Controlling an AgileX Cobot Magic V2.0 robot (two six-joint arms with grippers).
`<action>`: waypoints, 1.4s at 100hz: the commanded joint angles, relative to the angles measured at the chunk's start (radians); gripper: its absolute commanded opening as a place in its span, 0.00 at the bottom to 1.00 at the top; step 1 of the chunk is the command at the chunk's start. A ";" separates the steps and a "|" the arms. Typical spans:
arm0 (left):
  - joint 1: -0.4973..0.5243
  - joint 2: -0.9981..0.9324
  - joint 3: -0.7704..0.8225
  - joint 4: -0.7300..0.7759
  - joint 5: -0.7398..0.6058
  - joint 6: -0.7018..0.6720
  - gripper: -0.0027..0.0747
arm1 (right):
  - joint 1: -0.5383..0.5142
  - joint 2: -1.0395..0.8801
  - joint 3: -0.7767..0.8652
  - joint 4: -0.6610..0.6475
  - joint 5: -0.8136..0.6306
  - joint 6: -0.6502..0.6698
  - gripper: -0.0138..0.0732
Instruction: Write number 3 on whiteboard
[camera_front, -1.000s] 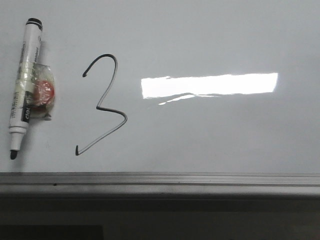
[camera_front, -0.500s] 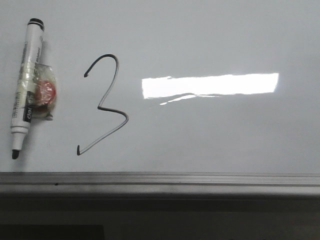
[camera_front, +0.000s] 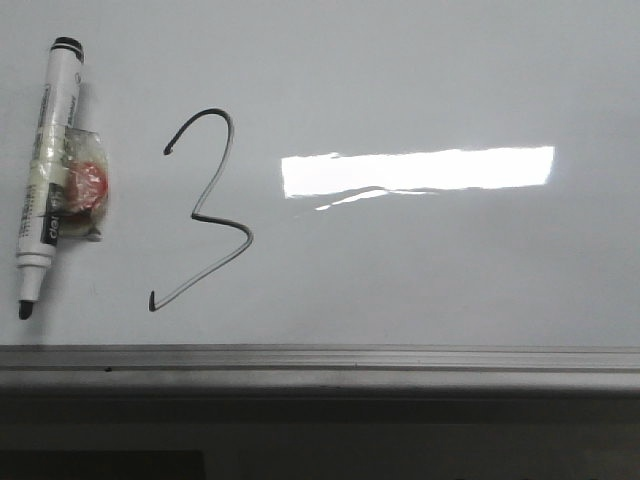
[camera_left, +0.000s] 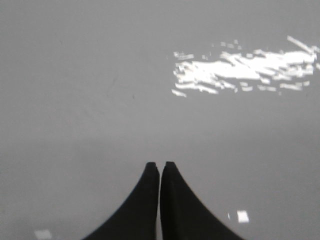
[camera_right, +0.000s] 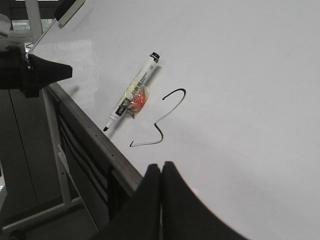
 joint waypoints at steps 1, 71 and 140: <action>0.002 -0.026 0.034 0.030 0.025 -0.014 0.01 | -0.006 0.006 -0.028 -0.011 -0.069 -0.003 0.10; 0.002 -0.026 0.032 0.112 0.084 -0.014 0.01 | -0.006 0.006 -0.028 -0.011 -0.071 -0.003 0.10; 0.002 -0.026 0.032 0.112 0.084 -0.014 0.01 | -0.087 0.006 -0.028 -0.285 -0.062 0.281 0.10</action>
